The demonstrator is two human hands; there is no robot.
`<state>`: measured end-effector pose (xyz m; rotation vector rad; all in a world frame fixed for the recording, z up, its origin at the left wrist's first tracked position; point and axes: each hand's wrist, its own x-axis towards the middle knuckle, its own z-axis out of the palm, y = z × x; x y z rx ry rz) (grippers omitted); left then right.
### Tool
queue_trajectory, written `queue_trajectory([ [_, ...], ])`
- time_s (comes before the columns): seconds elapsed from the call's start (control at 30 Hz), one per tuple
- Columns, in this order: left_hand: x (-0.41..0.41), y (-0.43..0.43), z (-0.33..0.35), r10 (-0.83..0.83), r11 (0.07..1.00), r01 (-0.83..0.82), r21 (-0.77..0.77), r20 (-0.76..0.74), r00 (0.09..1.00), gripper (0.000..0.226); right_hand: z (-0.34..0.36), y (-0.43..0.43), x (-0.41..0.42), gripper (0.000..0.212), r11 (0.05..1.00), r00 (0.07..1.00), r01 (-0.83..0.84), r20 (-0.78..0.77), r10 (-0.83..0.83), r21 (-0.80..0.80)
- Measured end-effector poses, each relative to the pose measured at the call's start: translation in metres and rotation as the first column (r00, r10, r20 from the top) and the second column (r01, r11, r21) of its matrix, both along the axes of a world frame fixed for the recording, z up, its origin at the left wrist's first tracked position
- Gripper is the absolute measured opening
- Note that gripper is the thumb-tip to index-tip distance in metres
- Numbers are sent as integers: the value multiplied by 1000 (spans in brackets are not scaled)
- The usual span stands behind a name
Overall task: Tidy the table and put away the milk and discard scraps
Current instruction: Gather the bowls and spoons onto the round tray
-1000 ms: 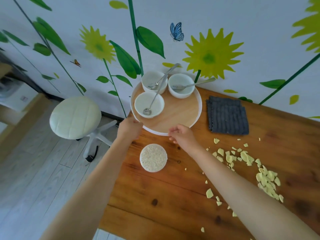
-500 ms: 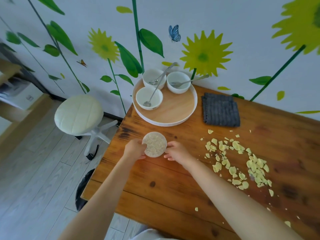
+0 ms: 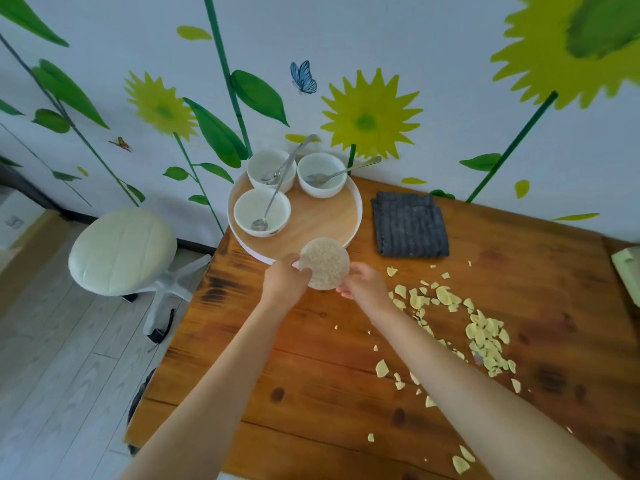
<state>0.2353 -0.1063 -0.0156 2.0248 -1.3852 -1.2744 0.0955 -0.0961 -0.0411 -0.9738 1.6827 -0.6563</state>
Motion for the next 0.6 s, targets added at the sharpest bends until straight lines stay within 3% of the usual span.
queue_trajectory([
  [0.13,-9,-27,-1,3,1000,-4,-21,-23,1000,46,12,-28,-12,12,998,997,-53,-64,50,-37],
  [0.3,-8,-68,-5,134,989,-128,68,-105,985,47,11,-71,-6,37,993,984,-112,-141,107,-23],
  [0.6,-22,-104,-37,179,982,-173,70,-93,979,38,-12,-125,-3,36,986,954,-168,-253,162,0],
])
